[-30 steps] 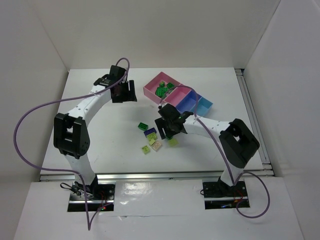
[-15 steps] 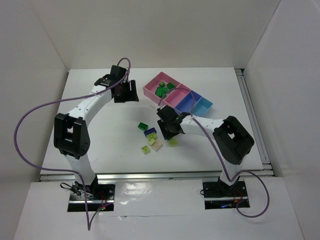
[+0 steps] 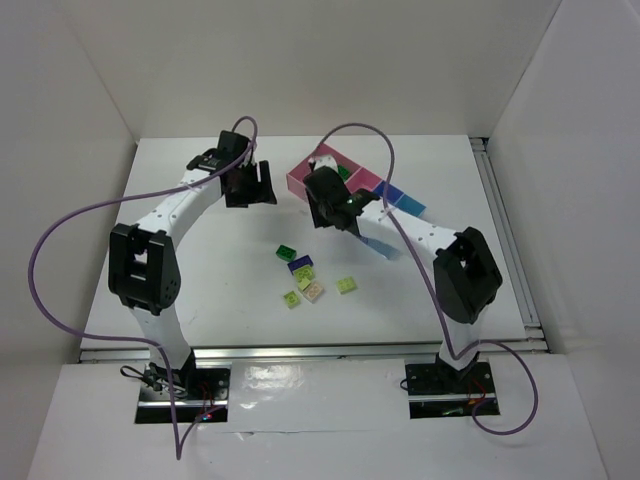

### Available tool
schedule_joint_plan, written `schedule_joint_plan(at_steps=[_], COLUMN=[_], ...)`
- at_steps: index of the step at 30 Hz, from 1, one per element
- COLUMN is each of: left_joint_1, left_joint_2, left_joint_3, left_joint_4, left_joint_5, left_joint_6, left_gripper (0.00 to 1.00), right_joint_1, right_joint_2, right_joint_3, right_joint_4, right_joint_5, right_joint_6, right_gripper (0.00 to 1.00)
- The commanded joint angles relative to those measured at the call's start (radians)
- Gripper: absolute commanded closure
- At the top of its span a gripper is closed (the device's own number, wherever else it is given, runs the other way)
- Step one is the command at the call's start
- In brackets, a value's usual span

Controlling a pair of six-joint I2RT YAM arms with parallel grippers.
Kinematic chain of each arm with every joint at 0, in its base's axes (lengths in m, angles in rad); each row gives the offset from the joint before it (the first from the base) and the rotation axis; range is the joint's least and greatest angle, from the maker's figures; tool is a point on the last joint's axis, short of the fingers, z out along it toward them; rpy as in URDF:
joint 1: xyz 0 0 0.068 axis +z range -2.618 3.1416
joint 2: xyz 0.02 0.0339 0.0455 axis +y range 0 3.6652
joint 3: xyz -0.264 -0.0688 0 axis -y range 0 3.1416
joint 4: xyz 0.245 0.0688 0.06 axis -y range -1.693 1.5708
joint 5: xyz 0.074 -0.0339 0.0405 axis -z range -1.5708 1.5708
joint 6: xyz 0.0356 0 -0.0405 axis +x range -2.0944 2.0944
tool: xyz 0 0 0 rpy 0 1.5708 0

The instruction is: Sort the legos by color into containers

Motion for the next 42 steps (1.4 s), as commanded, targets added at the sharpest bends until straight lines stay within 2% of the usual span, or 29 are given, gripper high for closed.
schedule_joint_plan(at_steps=[1, 9, 12, 13, 15, 18, 19, 21, 22, 29, 35, 38, 42], left_joint_1=[0.003, -0.06, -0.09, -0.106, -0.115, -0.115, -0.126, -0.138, -0.138, -0.158, -0.158, -0.158, -0.158], left_joint_2=[0.008, -0.001, 0.008, 0.008, 0.037, 0.037, 0.048, 0.048, 0.06, 0.108, 0.138, 0.148, 0.17], left_joint_3=[-0.011, -0.118, -0.131, -0.131, -0.131, -0.151, -0.151, -0.151, -0.151, -0.206, -0.206, -0.217, -0.197], left_joint_4=[-0.032, -0.087, -0.124, -0.133, -0.145, -0.145, -0.145, -0.145, -0.145, -0.104, -0.046, -0.017, 0.008], left_joint_5=[0.043, 0.053, -0.001, -0.01, -0.001, 0.008, 0.008, 0.008, 0.019, 0.037, 0.048, 0.048, 0.036], left_joint_6=[-0.025, -0.107, -0.157, -0.167, -0.192, -0.218, -0.232, -0.246, -0.255, -0.345, -0.397, -0.419, -0.43], left_gripper=[0.2, 0.16, 0.13, 0.12, 0.1, 0.09, 0.09, 0.09, 0.09, 0.09, 0.13, 0.15, 0.21], right_joint_1=[-0.067, -0.194, -0.225, -0.225, -0.225, -0.225, -0.225, -0.225, -0.225, -0.216, -0.207, -0.198, -0.198], right_joint_2=[0.063, 0.328, 0.437, 0.461, 0.476, 0.365, 0.328, 0.222, 0.191, -0.031, -0.145, -0.179, -0.19], right_joint_3=[0.136, 0.447, 0.607, 0.72, 0.77, 0.65, 0.54, 0.435, 0.343, 0.049, -0.082, -0.096, -0.13], right_joint_4=[-0.005, 0.017, -0.026, -0.063, -0.111, -0.048, -0.019, 0.052, 0.067, 0.11, 0.08, 0.055, 0.046], right_joint_5=[0.102, 0.041, 0.001, 0.013, 0.026, 0.036, 0.036, 0.027, 0.027, 0.045, 0.054, 0.063, 0.063], right_joint_6=[0.031, 0.062, 0.071, 0.071, 0.071, 0.071, 0.071, 0.071, 0.071, 0.081, 0.081, 0.081, 0.081], right_gripper=[0.64, 0.58, 0.27, 0.16, 0.11, 0.11, 0.11, 0.11, 0.11, 0.11, 0.11, 0.11, 0.11])
